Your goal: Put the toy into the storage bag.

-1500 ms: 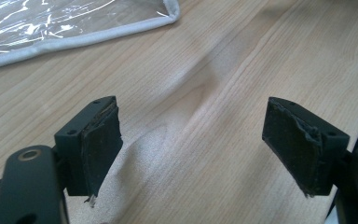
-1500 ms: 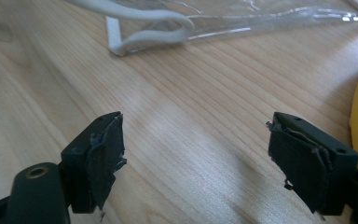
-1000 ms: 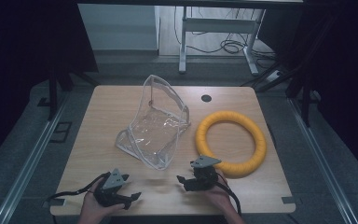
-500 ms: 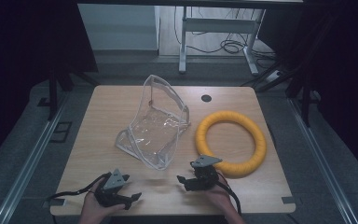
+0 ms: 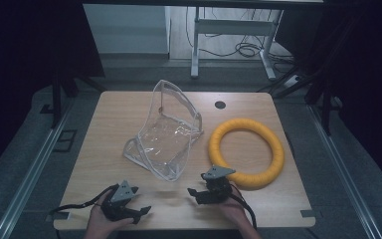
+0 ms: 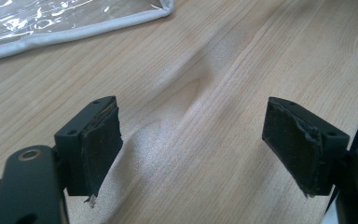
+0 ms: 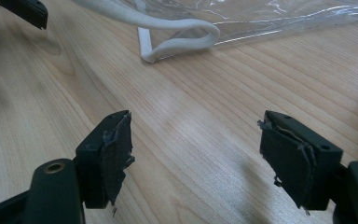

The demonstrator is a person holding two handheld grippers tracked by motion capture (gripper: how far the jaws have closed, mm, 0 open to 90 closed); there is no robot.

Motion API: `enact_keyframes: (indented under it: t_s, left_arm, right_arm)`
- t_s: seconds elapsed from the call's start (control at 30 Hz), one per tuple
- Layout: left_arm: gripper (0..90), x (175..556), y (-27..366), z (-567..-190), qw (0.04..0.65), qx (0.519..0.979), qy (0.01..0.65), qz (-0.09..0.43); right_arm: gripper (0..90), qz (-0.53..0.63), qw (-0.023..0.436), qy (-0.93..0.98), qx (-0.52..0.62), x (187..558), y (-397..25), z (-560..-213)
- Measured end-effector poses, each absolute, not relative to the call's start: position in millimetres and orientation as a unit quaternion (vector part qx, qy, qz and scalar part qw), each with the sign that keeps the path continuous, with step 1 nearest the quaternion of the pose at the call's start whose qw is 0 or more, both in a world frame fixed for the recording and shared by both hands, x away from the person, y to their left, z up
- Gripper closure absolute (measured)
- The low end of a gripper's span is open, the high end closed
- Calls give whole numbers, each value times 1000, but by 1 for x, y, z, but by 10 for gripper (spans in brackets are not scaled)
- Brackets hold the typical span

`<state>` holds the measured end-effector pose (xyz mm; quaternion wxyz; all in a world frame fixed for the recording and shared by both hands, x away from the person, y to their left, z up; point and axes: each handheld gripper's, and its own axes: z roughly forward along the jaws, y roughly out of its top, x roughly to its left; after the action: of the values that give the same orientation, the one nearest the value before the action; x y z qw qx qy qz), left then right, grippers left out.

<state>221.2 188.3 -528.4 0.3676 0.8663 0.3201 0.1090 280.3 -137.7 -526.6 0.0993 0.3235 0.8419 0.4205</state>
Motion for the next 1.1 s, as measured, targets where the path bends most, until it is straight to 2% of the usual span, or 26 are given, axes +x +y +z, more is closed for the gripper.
enact_keyframes:
  t_s: [0.33,0.6,0.87,1.1]
  left_arm:
    - [194,221,189,-527,372,863,324,110]
    - [194,222,191,-524,377,859,328,111]
    - [192,221,190,-524,380,858,328,107]
    - [190,221,190,-523,384,856,329,106]
  right_arm:
    - [250,431,92,841,314,279,-142,-521]
    - [217,442,101,837,306,278,-154,-501]
    - [237,445,98,834,313,284,-166,-479]
    - [224,415,118,860,272,289,-173,-459]
